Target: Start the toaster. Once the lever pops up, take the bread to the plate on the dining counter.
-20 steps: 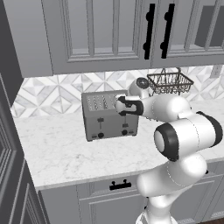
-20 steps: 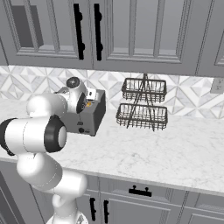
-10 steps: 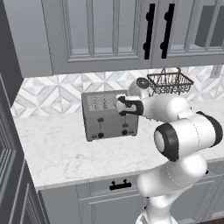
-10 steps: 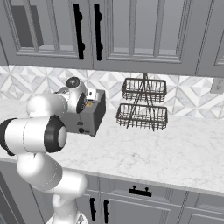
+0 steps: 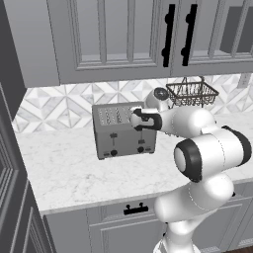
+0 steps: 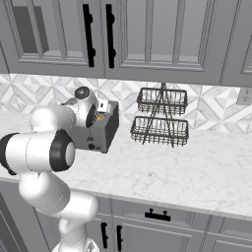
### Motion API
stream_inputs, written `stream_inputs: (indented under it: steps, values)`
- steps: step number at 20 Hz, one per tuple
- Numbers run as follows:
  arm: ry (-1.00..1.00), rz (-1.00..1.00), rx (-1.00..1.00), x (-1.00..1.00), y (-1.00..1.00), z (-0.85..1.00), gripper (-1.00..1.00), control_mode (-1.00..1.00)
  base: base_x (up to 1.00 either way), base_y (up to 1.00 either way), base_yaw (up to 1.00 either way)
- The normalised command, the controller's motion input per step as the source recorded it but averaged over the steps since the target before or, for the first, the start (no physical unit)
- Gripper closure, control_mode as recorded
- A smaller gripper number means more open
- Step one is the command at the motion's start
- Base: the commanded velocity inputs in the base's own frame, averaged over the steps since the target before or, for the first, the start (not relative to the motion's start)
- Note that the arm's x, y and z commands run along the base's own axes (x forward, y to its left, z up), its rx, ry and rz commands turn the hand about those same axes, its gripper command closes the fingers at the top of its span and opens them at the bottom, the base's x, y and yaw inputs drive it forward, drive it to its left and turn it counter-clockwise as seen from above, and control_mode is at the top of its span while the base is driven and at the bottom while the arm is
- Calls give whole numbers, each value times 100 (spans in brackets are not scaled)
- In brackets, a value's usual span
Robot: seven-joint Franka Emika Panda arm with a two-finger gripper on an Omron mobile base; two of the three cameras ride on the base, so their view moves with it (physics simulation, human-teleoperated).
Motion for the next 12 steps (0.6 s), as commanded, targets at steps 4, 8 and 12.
stream_inputs:
  steps: [4, 8, 12]
  values:
    - [0, 0, 0, 0, 0, 0, -100, -100, 0, 0, 0]
    - [0, 0, 0, 0, 0, 0, -100, -100, 0, 0, 0]
    - [0, 0, 0, 0, 0, 0, -100, -100, 0, 0, 0]
